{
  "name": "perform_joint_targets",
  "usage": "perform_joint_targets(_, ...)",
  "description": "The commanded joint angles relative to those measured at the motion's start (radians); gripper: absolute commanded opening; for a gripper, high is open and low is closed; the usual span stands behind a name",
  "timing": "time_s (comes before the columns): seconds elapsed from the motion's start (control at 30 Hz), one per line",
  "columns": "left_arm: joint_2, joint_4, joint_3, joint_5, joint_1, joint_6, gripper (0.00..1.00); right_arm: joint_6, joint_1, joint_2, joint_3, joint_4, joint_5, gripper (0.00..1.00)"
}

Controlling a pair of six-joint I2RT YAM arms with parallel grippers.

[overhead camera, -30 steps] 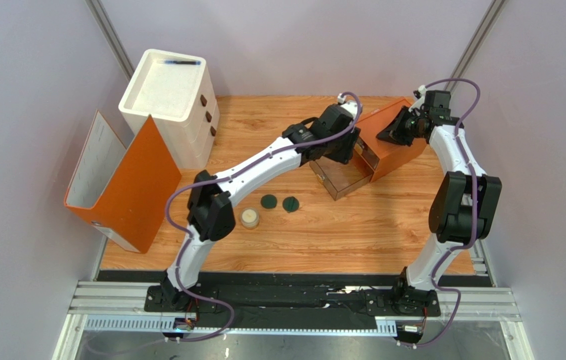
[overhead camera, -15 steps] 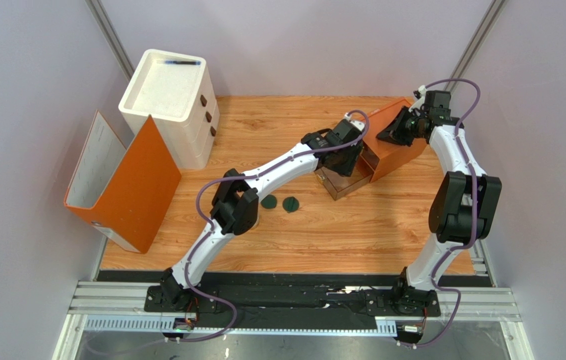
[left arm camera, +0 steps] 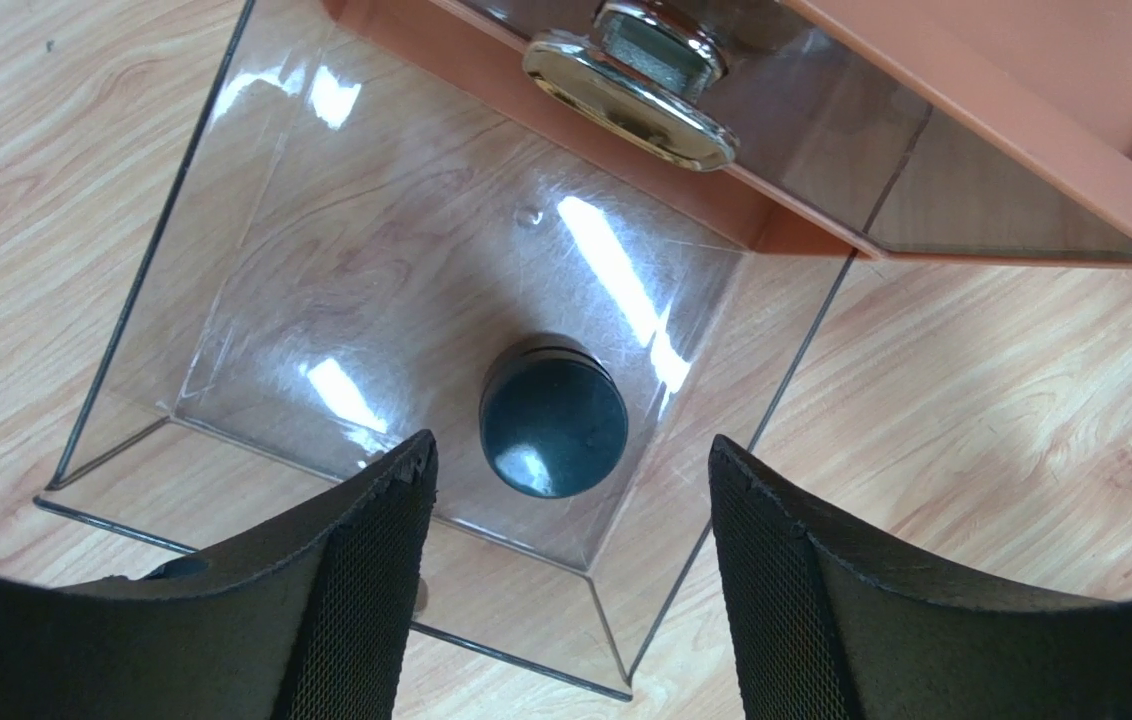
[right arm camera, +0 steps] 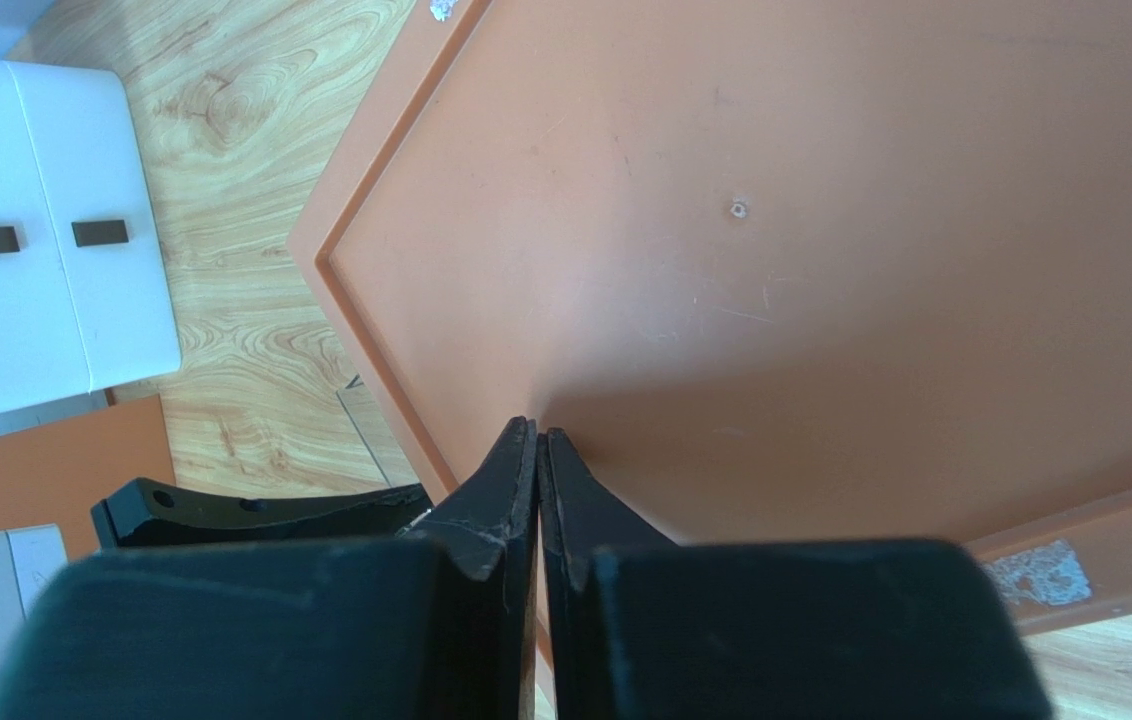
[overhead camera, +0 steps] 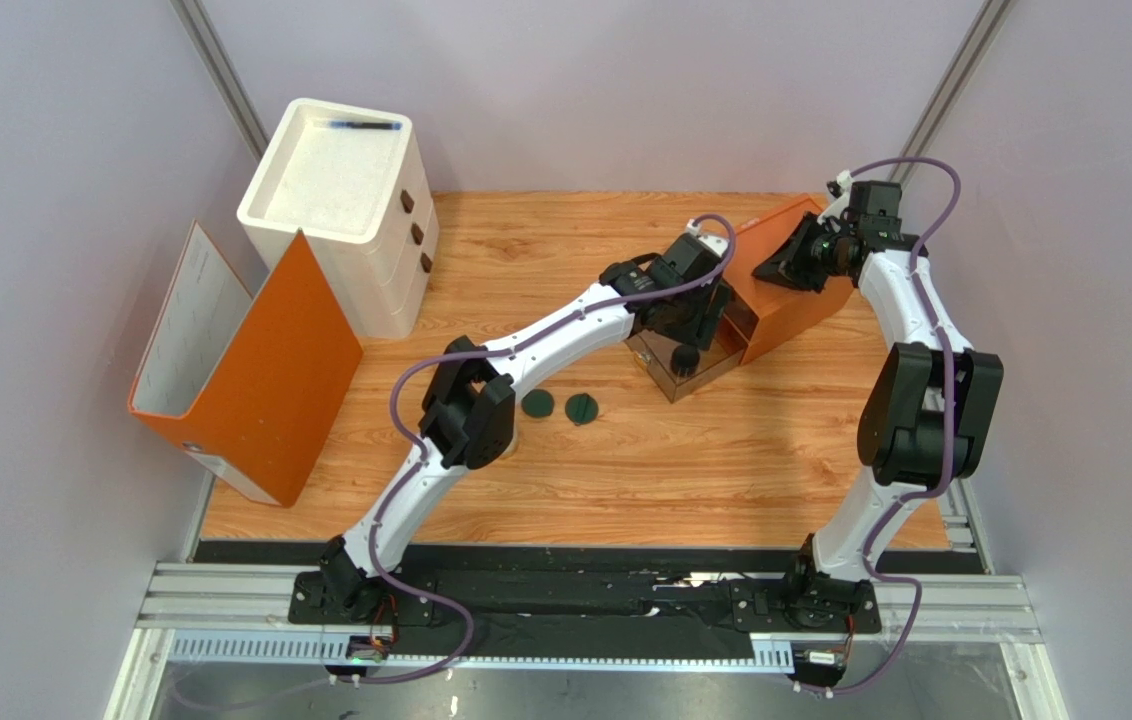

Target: Organize the makeup

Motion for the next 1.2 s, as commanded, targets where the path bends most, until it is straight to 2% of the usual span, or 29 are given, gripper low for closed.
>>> perform_joint_targets(0.0, -0.116, 0.022, -0.049, -0.04, 0.011, 0.034, 0.71, -0.057, 0.019, 0.123, -0.095, -0.239, 0.132, 0.05)
perform_joint_targets(0.13, -0.272, 0.03, -0.235, -0.108, 0.022, 0.096, 0.71, -0.058, 0.019, 0.116, -0.095, -0.241, 0.135, 0.05)
perform_joint_targets(0.27, -0.487, 0.025, -0.535, -0.163, 0.046, 0.1, 0.72, -0.057, 0.019, 0.12, -0.095, -0.238, 0.135, 0.05)
perform_joint_targets(0.43, -0.685, -0.045, -0.832, -0.208, 0.095, -0.02, 0.73, -0.055, 0.019, 0.127, -0.095, -0.239, 0.132, 0.05)
perform_joint_targets(0.53, -0.739, -0.093, -0.955, -0.197, 0.123, -0.08, 0.76, -0.057, 0.021, 0.129, -0.096, -0.238, 0.132, 0.05)
perform_joint_targets(0.7, -0.771, -0.153, -1.038, -0.166, 0.138, -0.094, 0.79, -0.055, 0.021, 0.132, -0.096, -0.238, 0.131, 0.05)
perform_joint_targets(1.17, -0.639, -0.191, -1.095, -0.182, 0.154, -0.152, 0.82, -0.057, 0.021, 0.129, -0.107, -0.233, 0.134, 0.05)
